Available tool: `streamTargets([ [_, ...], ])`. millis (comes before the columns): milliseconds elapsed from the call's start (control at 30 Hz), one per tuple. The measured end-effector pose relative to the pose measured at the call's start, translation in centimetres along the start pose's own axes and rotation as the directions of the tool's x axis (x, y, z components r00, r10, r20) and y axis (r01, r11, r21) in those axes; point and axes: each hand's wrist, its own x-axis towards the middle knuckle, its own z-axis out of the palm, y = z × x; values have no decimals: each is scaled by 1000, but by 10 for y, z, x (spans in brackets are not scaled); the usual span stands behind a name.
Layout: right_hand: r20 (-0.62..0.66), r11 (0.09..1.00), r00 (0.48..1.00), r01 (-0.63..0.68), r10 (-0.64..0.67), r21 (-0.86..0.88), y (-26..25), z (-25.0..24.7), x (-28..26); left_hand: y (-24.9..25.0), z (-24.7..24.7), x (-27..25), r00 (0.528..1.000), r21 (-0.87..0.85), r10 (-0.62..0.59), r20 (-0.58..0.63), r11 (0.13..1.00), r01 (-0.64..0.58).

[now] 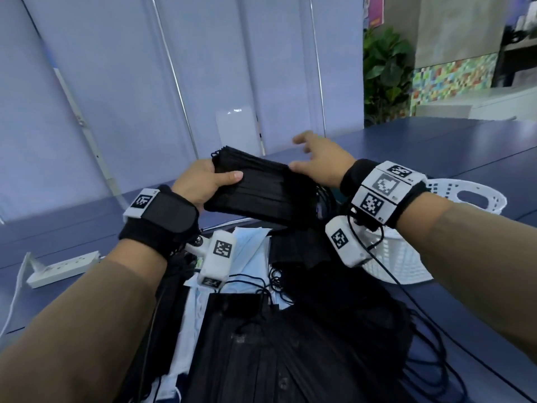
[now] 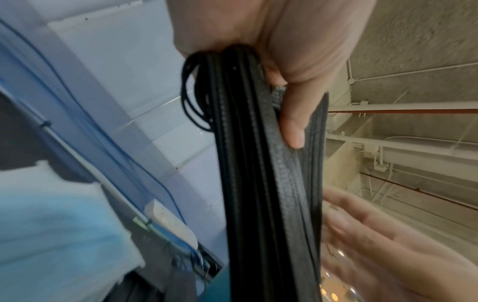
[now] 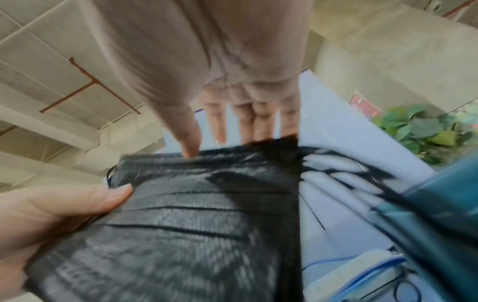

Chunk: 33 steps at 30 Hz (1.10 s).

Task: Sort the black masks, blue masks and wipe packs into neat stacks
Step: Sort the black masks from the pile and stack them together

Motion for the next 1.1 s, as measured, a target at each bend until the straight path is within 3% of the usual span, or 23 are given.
streamTargets([
  [67, -108, 968, 978, -152, 176, 200, 13, -14, 3, 4, -11, 12, 993, 47, 30, -116, 999, -24],
  [100, -67, 905, 958, -240, 280, 352, 19, -19, 4, 7, -14, 15, 986, 74, 39, -162, 997, -27],
  [167, 193, 663, 893, -435, 407, 609, 26, -23, 6, 10, -17, 21, 979, 100, 42, -201, 995, -22],
  [200, 327, 553, 856, -510, 400, 658, 28, -22, 6, 13, -15, 23, 982, 78, 28, -189, 997, -14],
  [233, 417, 511, 831, -556, 369, 656, 31, -19, 9, 17, -12, 24, 987, 39, 13, -161, 999, -7],
  [333, 502, 555, 823, -556, 265, 619, 29, -12, 20, 28, 0, 28, 996, -91, 4, -93, 996, -12],
  [533, 463, 520, 883, -433, 79, 736, 39, -40, 54, 44, 24, 54, 997, -267, -18, -68, 964, -1],
  [600, 410, 534, 907, -394, 94, 748, 46, -61, 66, 46, 38, 70, 997, -359, -67, -48, 932, 45],
  [733, 297, 686, 921, -387, 253, 616, 71, -106, 90, 43, 91, 99, 972, -470, -220, 77, 852, 230],
  [800, 195, 872, 916, -395, 351, 288, 87, -127, 102, 35, 123, 110, 951, -506, -289, 113, 807, 305],
  [833, 129, 925, 917, -380, 377, -4, 94, -136, 104, 29, 138, 114, 942, -511, -315, 118, 794, 329],
  [867, 69, 905, 924, -350, 376, -241, 100, -144, 104, 21, 151, 118, 932, -502, -338, 131, 788, 357],
  [900, 45, 869, 923, -341, 381, -359, 103, -149, 102, 12, 162, 123, 918, -453, -362, 161, 799, 395],
  [1000, 91, 803, 893, -348, 442, -484, 125, -148, 102, -10, 186, 135, 887, -158, -398, 234, 885, 438],
  [1067, 141, 762, 864, -336, 483, -554, 143, -135, 106, -12, 194, 136, 905, 158, -339, 258, 939, 307],
  [1100, 175, 763, 850, -331, 496, -556, 152, -126, 108, -10, 196, 135, 919, 333, -287, 272, 924, 190],
])
